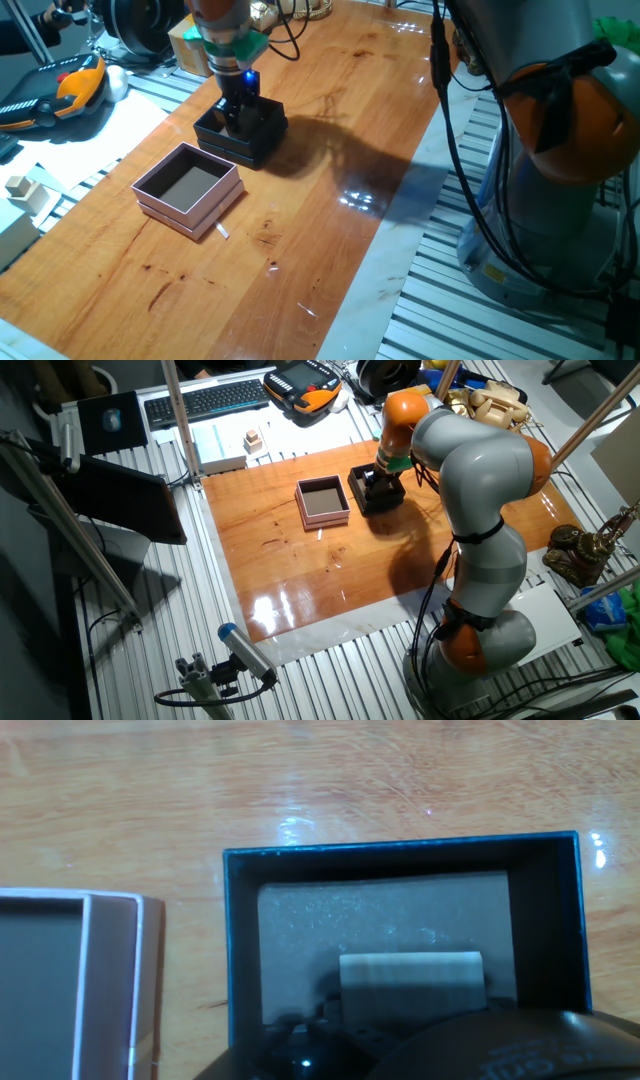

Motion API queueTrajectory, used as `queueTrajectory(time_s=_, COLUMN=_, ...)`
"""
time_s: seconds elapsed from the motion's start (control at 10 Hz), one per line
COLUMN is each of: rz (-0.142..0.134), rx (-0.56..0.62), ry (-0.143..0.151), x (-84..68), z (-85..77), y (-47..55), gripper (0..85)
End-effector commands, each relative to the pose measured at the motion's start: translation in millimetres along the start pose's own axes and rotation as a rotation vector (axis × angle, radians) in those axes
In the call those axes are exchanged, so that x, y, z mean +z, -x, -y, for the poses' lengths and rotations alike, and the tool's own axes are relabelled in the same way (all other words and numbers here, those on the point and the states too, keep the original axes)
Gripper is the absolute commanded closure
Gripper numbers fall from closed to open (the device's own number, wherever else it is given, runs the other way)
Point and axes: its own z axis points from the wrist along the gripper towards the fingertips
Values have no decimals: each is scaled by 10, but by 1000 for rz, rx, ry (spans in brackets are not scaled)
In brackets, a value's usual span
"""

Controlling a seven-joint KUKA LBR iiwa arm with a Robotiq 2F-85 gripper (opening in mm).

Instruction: Move an object from one box to another

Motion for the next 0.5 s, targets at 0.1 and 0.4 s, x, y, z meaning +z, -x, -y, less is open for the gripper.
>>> queueTrajectory(time_s=0.1, rz=5, rx=0, ry=4, x=39, z=-1, y=3, gripper=850)
queueTrajectory(time_s=0.4, rz=7, rx=-12, ry=27, x=52, z=-15, y=13, gripper=850)
